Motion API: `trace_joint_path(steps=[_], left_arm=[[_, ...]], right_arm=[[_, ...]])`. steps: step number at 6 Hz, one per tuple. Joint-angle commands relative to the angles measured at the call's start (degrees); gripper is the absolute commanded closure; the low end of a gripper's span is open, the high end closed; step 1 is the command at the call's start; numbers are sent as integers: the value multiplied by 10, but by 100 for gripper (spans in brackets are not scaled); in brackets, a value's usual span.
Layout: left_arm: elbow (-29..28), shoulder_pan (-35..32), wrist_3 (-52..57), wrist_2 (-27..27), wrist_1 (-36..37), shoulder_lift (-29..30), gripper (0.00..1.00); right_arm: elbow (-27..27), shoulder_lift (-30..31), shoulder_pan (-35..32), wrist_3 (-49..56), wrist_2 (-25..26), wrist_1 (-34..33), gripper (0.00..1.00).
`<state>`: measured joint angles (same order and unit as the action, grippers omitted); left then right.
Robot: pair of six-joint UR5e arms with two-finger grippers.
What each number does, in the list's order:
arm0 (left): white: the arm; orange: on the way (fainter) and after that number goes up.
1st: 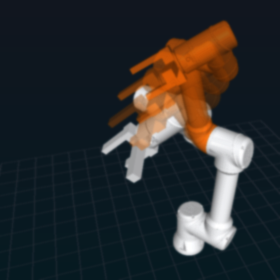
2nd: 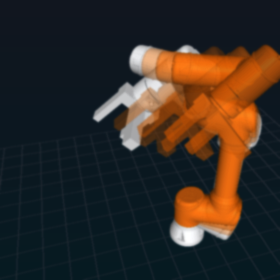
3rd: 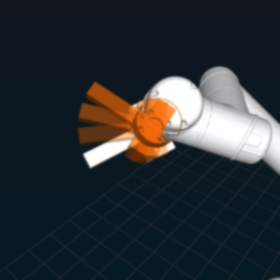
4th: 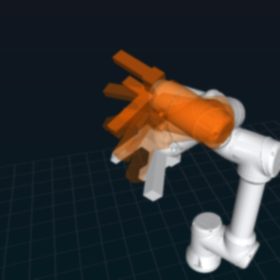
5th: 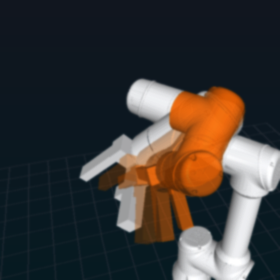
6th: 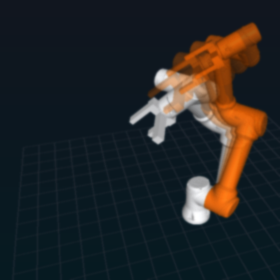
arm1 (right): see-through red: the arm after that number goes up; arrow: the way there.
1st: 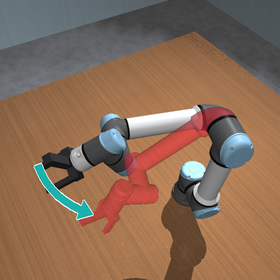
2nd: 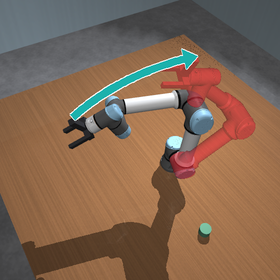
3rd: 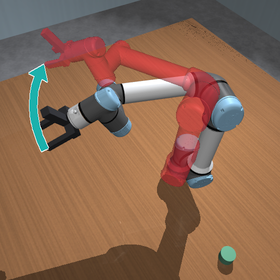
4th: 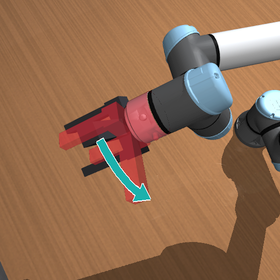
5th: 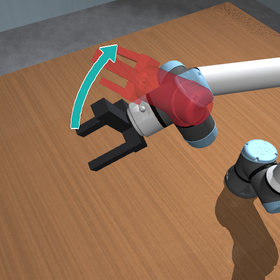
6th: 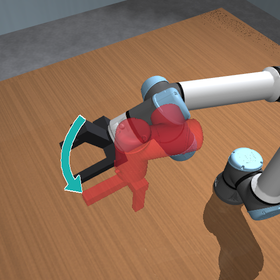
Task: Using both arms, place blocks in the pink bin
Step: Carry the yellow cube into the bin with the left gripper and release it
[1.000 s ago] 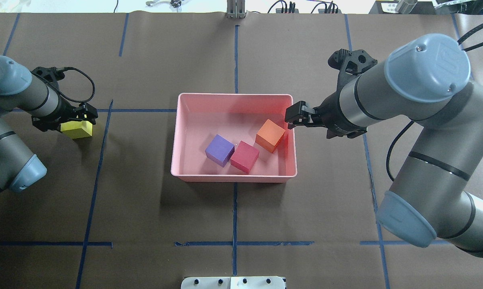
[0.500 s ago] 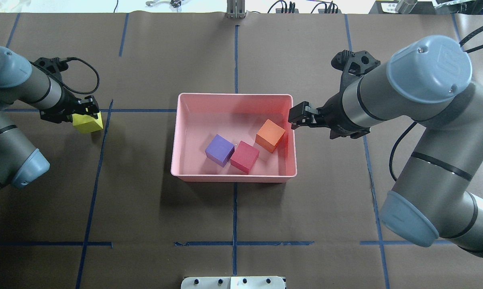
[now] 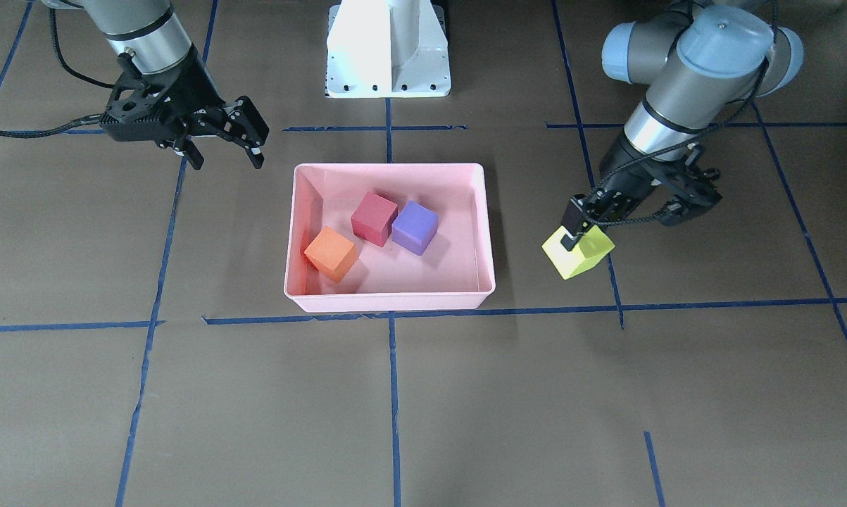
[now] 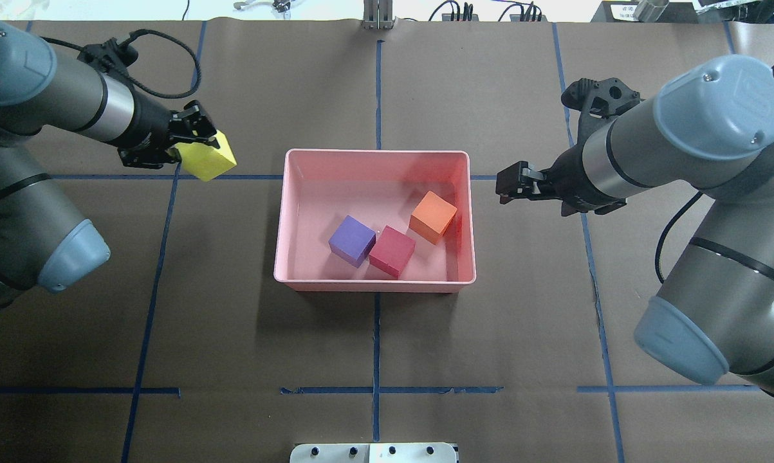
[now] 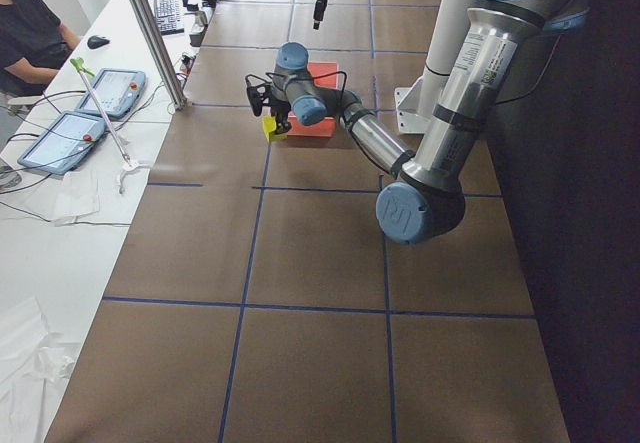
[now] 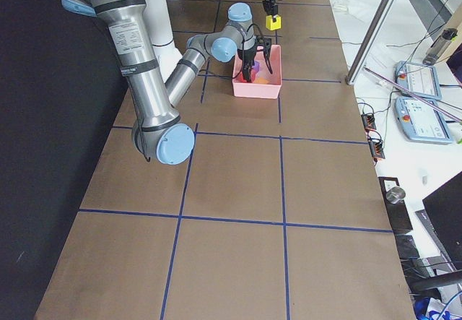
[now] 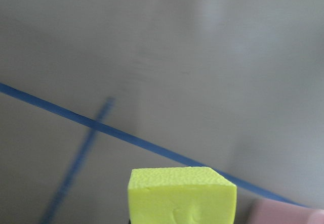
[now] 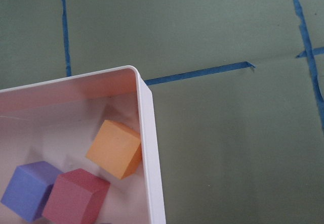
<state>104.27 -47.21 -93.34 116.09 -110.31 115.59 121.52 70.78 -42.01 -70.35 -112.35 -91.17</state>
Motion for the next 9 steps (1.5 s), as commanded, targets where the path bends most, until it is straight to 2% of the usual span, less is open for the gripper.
trace_joint_path(steps=[1, 2, 3, 4, 5, 6, 7, 9], left_arm=[[-25, 63, -76, -12, -1, 86, 93], [-57, 81, -70, -43, -4, 105, 92], [-63, 81, -67, -49, -7, 102, 84], [-80, 81, -67, -51, -9, 104, 56], [-79, 81, -62, -51, -9, 103, 10], [-73, 78, -42, -51, -7, 99, 0], [-67, 76, -41, -51, -7, 91, 0], [17, 68, 21, -46, -4, 4, 0]], right_arm=[[0, 27, -13, 34, 3, 1, 0], [0, 31, -13, 34, 4, 2, 0], [1, 40, -13, 34, 3, 2, 0], [2, 49, -13, 34, 3, 3, 0], [1, 52, -13, 34, 4, 3, 0], [2, 59, -13, 34, 4, 3, 0], [2, 63, -13, 36, 3, 3, 0], [2, 80, -26, 76, -1, 4, 0]])
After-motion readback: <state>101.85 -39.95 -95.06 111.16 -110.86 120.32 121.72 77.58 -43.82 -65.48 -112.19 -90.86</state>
